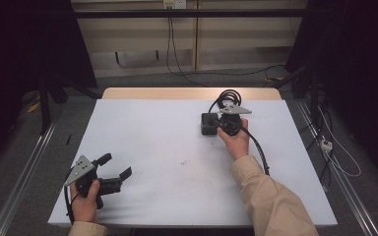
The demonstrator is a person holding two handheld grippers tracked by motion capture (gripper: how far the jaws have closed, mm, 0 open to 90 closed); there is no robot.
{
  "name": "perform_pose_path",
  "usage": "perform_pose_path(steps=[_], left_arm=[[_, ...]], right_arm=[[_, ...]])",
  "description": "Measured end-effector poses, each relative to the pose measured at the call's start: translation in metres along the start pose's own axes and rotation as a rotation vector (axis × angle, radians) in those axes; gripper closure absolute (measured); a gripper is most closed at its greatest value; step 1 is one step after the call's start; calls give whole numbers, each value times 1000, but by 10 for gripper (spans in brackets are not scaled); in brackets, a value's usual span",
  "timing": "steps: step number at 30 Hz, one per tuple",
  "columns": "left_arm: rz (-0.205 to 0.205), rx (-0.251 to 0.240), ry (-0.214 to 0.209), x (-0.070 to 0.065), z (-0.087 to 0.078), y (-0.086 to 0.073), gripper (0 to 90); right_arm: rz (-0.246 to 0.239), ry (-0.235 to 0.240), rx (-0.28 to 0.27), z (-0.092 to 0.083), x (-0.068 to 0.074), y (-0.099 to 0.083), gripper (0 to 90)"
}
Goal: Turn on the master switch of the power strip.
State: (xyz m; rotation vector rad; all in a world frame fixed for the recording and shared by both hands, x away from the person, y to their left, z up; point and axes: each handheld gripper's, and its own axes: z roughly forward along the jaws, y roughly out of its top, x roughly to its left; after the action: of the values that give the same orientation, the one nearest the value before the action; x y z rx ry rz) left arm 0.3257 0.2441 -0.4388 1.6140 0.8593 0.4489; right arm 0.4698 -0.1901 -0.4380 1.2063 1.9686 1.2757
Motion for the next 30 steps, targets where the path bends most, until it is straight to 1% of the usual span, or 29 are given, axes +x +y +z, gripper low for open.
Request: perform_pose_path(steps=[6, 9, 15, 16, 19, 24, 30], left_arm=[[-1, -1, 0, -1, 0, 0, 33], [-3, -1, -1, -1, 1, 0, 33], [-5, -3, -1, -1, 1, 0, 33], [-5, -3, 0, -1, 1, 0, 33], [2, 3, -1, 0, 2, 0, 33], [0, 0, -2, 0, 2, 0, 33], [-4, -1, 2, 1, 0, 0, 33]], right_arm=[[3, -6, 4, 0, 1, 0, 900], [-10, -13, 7, 0, 2, 1, 900], [-5, -19, 10, 0, 3, 1, 900], [-3, -18, 15, 1, 3, 1, 900], [6, -18, 10, 1, 2, 0, 900], [-17, -24, 10, 0, 4, 0, 900], [-15, -22, 2, 0, 3, -1, 900]])
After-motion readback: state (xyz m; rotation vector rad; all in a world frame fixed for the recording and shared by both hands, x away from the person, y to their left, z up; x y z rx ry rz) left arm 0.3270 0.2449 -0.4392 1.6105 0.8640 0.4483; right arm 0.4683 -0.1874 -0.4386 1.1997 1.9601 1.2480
